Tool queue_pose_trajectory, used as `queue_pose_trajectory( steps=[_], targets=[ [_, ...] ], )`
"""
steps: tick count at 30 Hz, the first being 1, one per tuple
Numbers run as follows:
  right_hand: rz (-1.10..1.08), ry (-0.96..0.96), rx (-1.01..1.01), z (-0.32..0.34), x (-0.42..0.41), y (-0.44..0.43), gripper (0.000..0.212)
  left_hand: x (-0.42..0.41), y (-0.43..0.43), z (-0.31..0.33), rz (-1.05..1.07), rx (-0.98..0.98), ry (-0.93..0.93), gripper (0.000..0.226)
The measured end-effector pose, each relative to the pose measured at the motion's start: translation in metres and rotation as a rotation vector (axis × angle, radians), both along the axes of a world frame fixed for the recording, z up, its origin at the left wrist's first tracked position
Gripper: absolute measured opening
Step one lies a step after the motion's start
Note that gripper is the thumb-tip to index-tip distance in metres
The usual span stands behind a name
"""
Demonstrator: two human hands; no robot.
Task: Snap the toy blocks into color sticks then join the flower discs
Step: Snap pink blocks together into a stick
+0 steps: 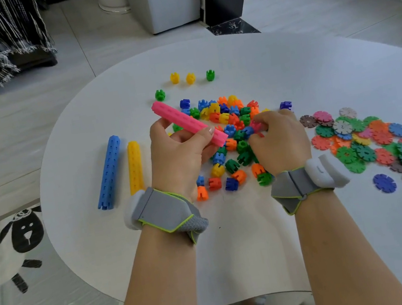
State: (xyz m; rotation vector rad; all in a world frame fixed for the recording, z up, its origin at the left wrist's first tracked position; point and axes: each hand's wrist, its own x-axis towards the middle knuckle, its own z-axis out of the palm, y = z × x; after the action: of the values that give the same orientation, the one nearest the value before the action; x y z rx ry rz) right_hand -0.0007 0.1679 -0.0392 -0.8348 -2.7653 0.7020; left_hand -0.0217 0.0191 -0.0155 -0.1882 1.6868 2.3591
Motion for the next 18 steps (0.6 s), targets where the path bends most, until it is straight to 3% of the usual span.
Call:
queue_pose_trajectory(
  steps=[10, 12, 15, 18],
  targets=[
    [-0.052, 0.173, -0.036, 0.005, -0.003, -0.002, 0.014, 0.000, 0.002, 0.001, 0.009, 0.016, -0.007, 0.061],
    [-0.026, 0.259, -0.196, 0.013, 0.002, -0.007, 0.014, 0.000, 0.003, 0.001, 0.018, 0.013, -0.003, 0.062],
    [0.097, 0.336, -0.456, 0.020, 0.011, -0.021, 0.033, 0.001, 0.005, 0.001, 0.032, 0.019, 0.002, 0.063],
    [0.184, 0.328, -0.523, 0.019, 0.015, -0.029, 0.030, 0.000, 0.004, 0.001, 0.058, 0.018, 0.011, 0.061]
  ],
)
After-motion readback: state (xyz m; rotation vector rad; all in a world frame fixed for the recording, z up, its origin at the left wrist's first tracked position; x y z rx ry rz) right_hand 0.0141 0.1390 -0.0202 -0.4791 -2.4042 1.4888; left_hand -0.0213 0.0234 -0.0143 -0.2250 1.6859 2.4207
